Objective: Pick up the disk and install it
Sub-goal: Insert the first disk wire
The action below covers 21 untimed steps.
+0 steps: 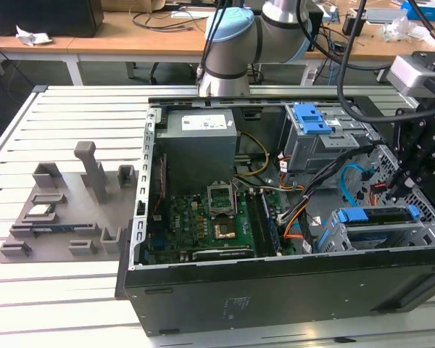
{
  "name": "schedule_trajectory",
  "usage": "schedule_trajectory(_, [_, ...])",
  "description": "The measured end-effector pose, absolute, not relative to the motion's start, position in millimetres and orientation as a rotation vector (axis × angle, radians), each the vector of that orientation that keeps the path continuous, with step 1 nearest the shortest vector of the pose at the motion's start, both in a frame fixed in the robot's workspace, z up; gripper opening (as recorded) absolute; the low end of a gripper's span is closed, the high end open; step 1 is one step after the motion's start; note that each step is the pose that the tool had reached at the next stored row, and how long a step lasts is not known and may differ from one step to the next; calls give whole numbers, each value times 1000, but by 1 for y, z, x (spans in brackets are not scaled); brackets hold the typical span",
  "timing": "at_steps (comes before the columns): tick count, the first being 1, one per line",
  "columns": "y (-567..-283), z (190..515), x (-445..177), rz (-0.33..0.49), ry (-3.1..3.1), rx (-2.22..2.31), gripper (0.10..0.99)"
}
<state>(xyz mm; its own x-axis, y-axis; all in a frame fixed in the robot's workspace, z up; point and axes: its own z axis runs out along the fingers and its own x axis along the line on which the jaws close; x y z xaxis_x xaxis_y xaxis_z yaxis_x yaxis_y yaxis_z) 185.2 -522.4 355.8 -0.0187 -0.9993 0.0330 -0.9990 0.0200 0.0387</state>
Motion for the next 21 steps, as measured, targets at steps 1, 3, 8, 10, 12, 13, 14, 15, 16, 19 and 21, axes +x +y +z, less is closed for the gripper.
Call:
schedule_trajectory(1, [-525,355,185,-7,-2206,2165,165])
schedule_trajectory(3, [-529,353,183,-7,-2205,2166,165])
schedule_trajectory(8, [-531,350,182,-7,-2203,2168,165])
schedule_trajectory(10, [-531,349,182,-7,-2201,2170,165])
schedule_trajectory(12, [-531,347,182,-7,-2200,2171,165])
schedule_trajectory(13, [-531,347,182,-7,-2199,2172,165])
schedule_trajectory(14, [-531,347,182,-7,-2197,2173,165])
schedule_trajectory(15, [-531,346,181,-7,-2197,2174,165])
schedule_trajectory(16, [-531,346,181,-7,-2196,2175,165])
schedule_trajectory(19, [-531,345,180,-7,-2194,2177,165])
schedule_trajectory(21, [-531,345,180,-7,-2192,2178,165])
